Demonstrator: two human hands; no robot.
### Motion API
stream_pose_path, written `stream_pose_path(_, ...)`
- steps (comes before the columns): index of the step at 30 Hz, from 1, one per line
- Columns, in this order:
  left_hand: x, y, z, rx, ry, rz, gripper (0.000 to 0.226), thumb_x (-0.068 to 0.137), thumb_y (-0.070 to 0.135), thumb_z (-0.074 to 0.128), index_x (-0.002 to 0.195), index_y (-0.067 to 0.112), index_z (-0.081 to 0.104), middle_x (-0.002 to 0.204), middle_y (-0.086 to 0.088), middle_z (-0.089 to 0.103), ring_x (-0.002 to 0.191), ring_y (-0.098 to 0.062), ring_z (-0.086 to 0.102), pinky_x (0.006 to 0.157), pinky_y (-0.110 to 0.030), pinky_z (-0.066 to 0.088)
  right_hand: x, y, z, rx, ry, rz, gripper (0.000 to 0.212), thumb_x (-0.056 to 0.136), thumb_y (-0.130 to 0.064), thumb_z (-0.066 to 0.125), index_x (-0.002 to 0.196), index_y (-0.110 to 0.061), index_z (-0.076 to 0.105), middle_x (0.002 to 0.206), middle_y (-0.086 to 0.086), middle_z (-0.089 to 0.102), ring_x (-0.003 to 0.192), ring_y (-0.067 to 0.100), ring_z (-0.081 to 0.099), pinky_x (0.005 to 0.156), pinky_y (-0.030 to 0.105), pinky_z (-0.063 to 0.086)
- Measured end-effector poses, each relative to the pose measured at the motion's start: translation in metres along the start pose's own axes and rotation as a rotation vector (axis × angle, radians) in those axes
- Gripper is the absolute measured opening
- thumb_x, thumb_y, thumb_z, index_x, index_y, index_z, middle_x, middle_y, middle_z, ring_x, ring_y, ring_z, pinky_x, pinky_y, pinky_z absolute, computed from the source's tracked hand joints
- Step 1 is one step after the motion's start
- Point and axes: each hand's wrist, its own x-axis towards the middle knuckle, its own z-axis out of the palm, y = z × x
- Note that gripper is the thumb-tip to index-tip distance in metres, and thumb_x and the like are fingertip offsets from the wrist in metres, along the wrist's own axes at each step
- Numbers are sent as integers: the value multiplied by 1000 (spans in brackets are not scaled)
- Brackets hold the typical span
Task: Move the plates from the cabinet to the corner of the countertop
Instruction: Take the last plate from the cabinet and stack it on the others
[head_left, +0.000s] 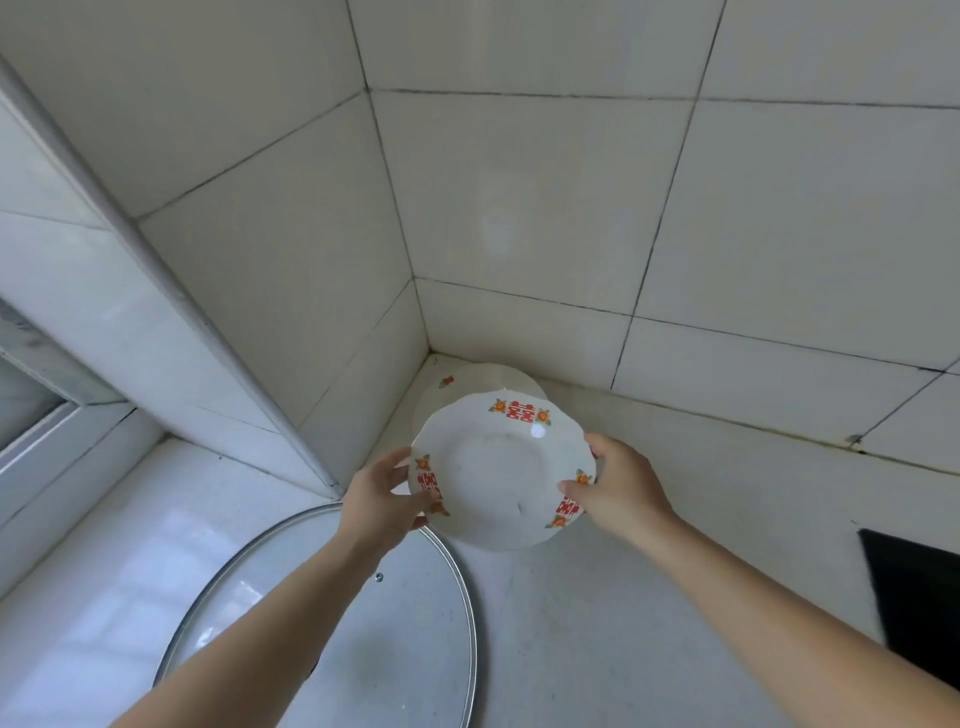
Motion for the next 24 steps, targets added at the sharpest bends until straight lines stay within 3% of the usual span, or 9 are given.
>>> stream_pose_path(5,36,-19,6,-55,42,-106,57,75,-14,61,125,13,53,94,3,67,71,-14,61,50,-22,50,38,1,21,-54,-36,37,43,74,-13,69,115,-20,60,111,0,65,95,17,59,72,22,40)
stream_pose_path(15,80,-26,6,3,31,-76,62,77,-9,64,133,12,47,122,-10,63,97,-29,64,66,-32,55,76,12,37,-54,-68,61,44,78,-13,69,120,-18,57,116,2,64,104,19,60,76,23,44)
stream_pose_path(24,93,-28,8,100,113,-26,61,81,3,67,137,10,43,131,-8,56,88,-24,65,69,-28,53,92,16,42,1,-67,71,38,78,-12,71,115,-13,60,114,8,62,98,22,61,75,25,46)
